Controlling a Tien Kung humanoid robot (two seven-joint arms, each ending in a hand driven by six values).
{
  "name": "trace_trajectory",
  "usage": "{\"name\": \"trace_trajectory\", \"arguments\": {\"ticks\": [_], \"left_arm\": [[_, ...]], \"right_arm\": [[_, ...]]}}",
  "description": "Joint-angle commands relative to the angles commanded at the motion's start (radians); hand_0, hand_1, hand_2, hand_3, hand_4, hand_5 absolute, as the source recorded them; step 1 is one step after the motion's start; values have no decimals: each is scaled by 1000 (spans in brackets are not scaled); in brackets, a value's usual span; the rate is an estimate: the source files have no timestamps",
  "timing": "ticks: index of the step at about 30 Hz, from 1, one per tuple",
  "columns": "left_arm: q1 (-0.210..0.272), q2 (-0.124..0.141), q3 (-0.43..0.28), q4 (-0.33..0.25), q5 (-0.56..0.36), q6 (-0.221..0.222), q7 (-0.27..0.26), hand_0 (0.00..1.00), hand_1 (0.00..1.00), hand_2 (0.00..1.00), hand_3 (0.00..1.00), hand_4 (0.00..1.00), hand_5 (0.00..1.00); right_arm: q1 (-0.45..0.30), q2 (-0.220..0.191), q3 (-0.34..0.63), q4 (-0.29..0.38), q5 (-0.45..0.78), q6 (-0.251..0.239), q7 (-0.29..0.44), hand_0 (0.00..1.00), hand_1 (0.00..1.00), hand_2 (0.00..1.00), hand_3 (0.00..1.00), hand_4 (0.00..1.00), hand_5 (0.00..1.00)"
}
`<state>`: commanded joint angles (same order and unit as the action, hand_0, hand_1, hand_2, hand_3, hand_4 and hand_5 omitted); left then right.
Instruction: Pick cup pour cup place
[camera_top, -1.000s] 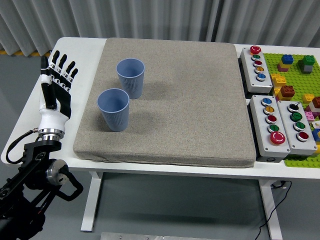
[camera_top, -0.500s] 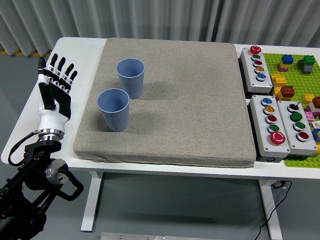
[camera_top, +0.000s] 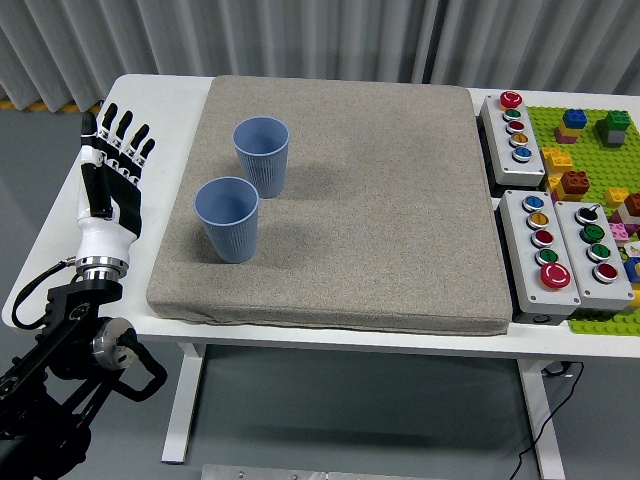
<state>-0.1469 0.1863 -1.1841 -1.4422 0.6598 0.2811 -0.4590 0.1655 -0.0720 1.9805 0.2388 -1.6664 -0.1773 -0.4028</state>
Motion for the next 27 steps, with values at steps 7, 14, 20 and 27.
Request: {"name": "trace_trajectory", "arguments": {"ticks": [7,14,20,27], "left_arm": [[3,0,-1,-4,14,4,3,877,887,965,983,809,998],[6,0,6,-10,34,12,8,877,887,965,983,809,998],[11,0,5,-16,39,16,9,877,887,965,984,809,998],[9,-4,12,-34,42,36,0,876,885,965,983,808,998]], "right_arm": [[-1,0,-1,1,2,-3,-2,644,601,508,577,2,2],[-5,1,0,2,-8,-2,-6,644,601,508,577,2,2],[-8,1,4,2,-11,-1,-6,644,601,508,578,2,2],[-5,1,4,2,-9,-2,-4,644,600,508,577,2,2]]}}
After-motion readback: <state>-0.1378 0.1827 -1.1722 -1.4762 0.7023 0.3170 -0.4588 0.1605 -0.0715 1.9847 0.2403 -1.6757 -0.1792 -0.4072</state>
